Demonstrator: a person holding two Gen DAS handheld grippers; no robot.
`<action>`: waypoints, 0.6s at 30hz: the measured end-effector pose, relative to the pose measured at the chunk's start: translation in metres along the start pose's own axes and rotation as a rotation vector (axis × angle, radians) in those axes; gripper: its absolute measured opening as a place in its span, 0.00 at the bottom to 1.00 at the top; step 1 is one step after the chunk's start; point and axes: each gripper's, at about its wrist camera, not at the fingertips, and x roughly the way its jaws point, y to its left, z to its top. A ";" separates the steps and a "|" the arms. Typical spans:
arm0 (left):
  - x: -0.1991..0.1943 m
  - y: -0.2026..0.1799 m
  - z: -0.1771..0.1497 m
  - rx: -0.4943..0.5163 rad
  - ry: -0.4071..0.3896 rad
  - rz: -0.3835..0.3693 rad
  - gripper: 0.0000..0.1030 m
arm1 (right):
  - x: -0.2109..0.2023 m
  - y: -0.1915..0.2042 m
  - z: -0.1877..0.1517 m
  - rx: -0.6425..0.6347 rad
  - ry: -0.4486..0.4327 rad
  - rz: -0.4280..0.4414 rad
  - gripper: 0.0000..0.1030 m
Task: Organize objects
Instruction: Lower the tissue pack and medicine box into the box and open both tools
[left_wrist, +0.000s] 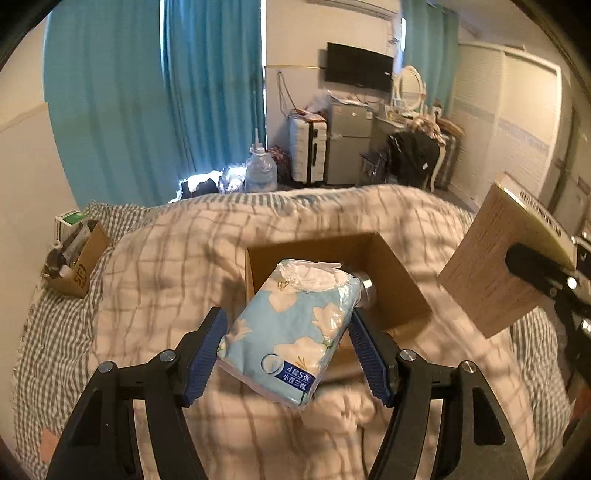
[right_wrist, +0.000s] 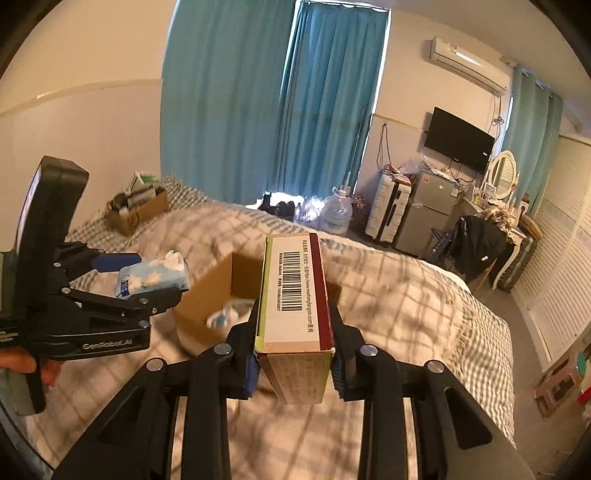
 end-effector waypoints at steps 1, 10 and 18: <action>0.005 0.002 0.006 -0.004 -0.003 0.000 0.68 | 0.006 0.000 0.007 -0.005 -0.001 -0.004 0.28; 0.072 0.007 0.032 -0.010 0.022 0.027 0.68 | 0.091 -0.005 0.032 0.020 0.066 0.058 0.28; 0.139 -0.002 0.015 0.039 0.120 0.047 0.68 | 0.168 -0.012 0.010 0.066 0.195 0.157 0.28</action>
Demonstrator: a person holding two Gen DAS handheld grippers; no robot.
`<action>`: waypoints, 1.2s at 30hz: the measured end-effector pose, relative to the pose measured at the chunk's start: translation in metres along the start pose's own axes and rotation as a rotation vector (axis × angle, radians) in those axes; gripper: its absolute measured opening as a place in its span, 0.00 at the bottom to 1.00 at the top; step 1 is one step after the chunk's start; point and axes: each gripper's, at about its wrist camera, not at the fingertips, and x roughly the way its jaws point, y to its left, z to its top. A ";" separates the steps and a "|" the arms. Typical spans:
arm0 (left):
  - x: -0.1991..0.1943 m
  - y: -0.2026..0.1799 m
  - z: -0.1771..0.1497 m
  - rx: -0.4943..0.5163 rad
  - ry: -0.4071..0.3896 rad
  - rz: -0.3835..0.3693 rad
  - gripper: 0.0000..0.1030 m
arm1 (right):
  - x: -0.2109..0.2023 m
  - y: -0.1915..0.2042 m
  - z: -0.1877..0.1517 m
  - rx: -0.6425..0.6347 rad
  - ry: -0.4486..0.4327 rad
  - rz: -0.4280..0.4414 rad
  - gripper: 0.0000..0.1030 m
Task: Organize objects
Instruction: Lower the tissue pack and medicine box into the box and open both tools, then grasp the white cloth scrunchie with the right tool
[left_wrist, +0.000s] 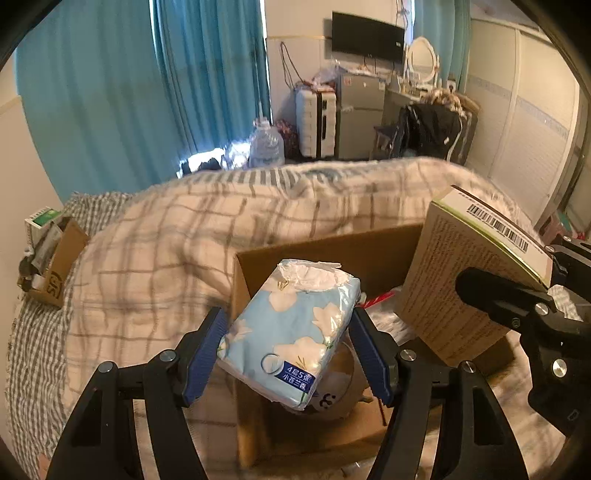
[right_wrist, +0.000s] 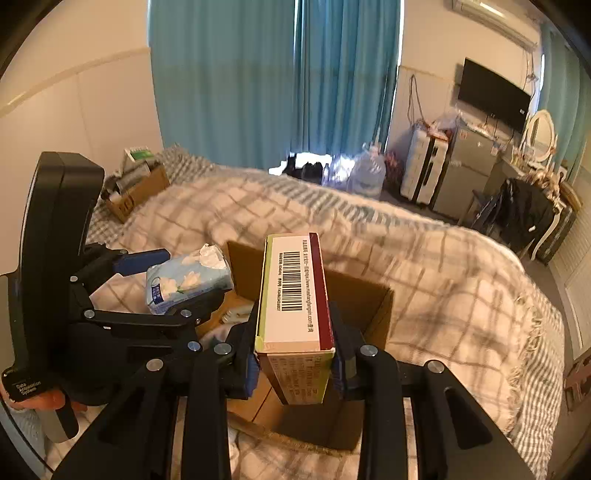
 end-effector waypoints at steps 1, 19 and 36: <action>0.005 -0.001 -0.001 0.003 0.011 -0.002 0.68 | 0.006 -0.003 -0.002 0.014 0.013 0.015 0.28; -0.086 -0.003 0.000 0.029 -0.112 0.017 1.00 | -0.097 -0.017 0.000 0.032 -0.116 -0.143 0.74; -0.184 0.033 -0.048 -0.062 -0.225 0.045 1.00 | -0.190 0.033 -0.043 0.026 -0.204 -0.166 0.92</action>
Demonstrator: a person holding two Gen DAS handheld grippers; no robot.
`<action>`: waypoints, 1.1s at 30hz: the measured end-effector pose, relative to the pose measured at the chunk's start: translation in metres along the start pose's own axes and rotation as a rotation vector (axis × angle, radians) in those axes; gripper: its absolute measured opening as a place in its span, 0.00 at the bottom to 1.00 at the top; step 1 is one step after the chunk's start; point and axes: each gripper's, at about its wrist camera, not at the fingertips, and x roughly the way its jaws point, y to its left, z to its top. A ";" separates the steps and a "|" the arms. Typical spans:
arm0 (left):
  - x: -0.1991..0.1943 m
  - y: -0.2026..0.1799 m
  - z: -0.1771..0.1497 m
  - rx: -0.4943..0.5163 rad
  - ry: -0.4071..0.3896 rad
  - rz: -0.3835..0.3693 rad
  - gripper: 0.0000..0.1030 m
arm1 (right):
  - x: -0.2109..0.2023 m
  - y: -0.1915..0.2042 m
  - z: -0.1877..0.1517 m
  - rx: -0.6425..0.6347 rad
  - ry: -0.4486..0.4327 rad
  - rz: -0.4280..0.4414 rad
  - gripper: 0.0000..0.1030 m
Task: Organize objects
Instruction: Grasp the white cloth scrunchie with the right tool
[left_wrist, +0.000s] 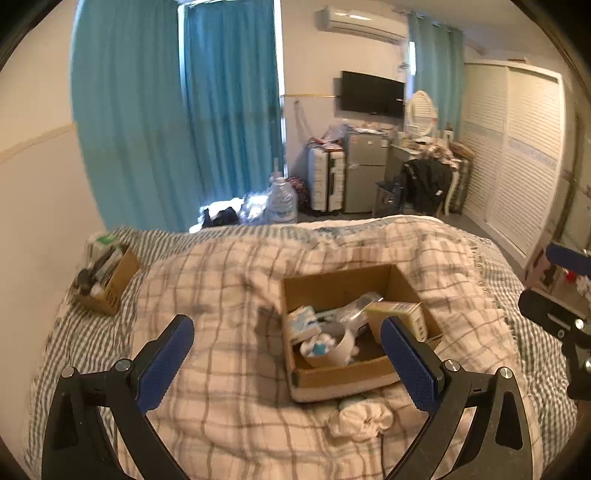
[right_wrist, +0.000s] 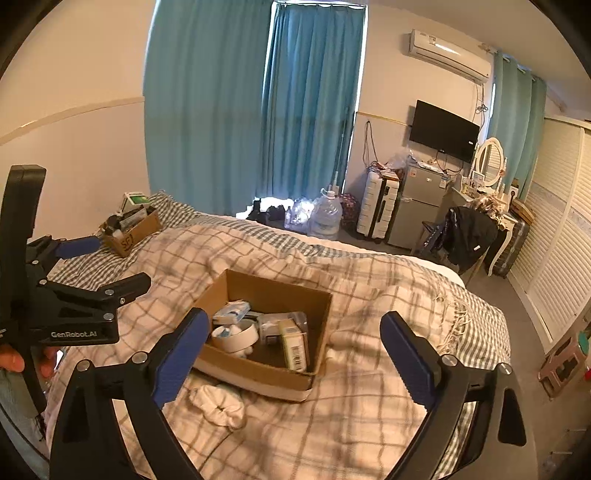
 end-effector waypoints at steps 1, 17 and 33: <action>0.003 0.004 -0.007 -0.014 0.009 0.012 1.00 | 0.006 0.006 -0.007 -0.003 0.010 0.001 0.92; 0.091 0.034 -0.115 -0.041 0.257 0.094 1.00 | 0.162 0.082 -0.120 -0.106 0.385 0.094 0.92; 0.091 0.034 -0.124 -0.043 0.275 0.091 1.00 | 0.172 0.086 -0.151 -0.121 0.462 0.192 0.16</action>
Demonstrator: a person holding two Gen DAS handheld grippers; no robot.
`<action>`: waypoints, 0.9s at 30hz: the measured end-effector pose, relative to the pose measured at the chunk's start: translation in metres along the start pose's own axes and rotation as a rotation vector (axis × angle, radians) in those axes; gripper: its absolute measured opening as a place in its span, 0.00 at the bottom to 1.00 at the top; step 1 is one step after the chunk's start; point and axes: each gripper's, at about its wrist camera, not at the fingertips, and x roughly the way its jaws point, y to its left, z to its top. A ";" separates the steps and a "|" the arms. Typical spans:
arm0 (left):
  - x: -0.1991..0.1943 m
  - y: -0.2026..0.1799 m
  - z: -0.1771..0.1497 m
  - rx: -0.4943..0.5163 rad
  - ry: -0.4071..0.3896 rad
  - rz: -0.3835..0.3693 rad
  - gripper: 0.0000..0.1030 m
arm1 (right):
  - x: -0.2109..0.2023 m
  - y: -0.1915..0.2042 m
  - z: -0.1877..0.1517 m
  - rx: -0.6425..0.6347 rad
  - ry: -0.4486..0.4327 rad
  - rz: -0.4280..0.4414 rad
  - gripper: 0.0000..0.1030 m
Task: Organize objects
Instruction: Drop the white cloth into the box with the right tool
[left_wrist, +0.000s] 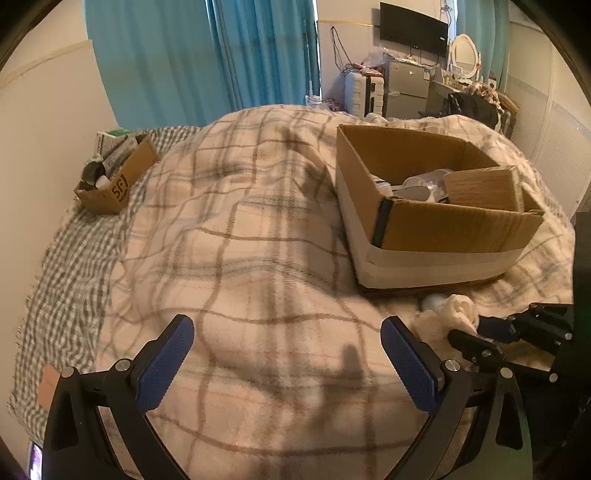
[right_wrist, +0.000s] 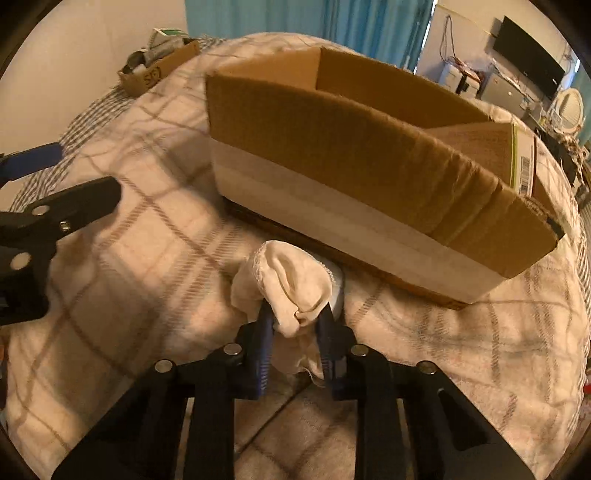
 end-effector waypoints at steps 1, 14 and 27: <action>-0.002 -0.001 -0.001 -0.007 0.000 -0.011 1.00 | -0.005 0.001 -0.001 0.003 -0.010 0.002 0.16; -0.060 -0.022 0.025 -0.030 -0.069 -0.091 1.00 | -0.139 -0.026 0.023 0.016 -0.288 -0.022 0.16; -0.071 -0.040 0.143 -0.023 -0.226 -0.081 1.00 | -0.179 -0.075 0.119 0.003 -0.416 -0.072 0.16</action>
